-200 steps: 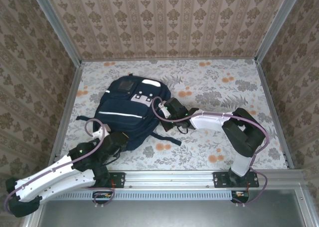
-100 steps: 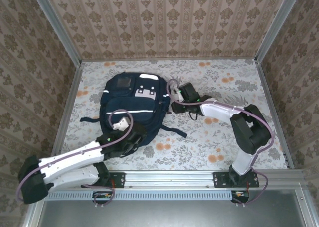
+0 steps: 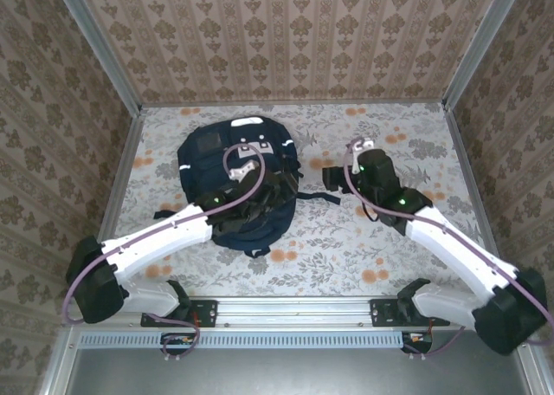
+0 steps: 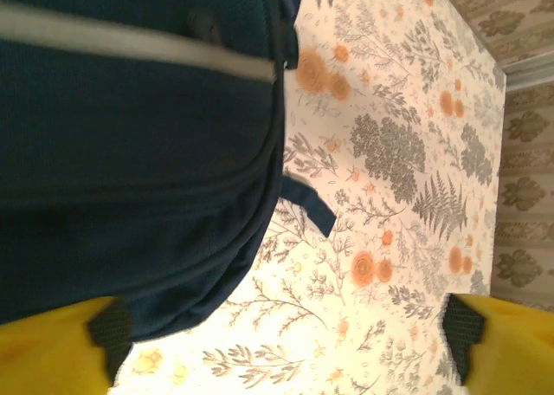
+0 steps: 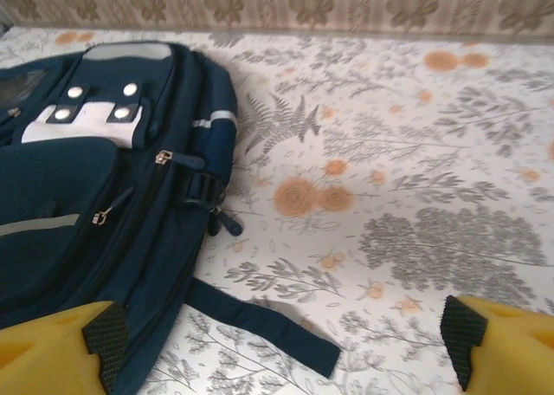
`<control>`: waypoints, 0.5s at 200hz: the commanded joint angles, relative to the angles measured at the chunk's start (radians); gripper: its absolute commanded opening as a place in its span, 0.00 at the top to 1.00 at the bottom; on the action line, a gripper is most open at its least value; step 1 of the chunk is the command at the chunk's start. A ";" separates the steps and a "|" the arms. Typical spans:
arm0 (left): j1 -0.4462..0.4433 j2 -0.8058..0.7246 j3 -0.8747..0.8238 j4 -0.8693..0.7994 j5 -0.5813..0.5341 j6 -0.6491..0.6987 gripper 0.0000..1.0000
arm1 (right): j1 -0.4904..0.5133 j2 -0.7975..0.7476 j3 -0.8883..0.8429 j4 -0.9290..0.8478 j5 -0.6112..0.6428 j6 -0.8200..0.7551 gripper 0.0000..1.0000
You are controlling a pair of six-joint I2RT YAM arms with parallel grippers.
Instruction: Pack books, pencil case, and school supplies into a backpack
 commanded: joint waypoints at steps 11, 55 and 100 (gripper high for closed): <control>0.144 -0.116 0.064 -0.277 0.027 0.305 0.00 | -0.013 -0.121 -0.086 -0.063 0.152 -0.007 0.01; 0.484 -0.428 -0.109 -0.323 -0.159 0.650 0.00 | -0.029 -0.249 -0.240 0.040 0.318 -0.078 0.00; 0.841 -0.504 -0.365 -0.054 -0.166 0.907 0.00 | -0.084 -0.226 -0.461 0.374 0.375 -0.198 0.01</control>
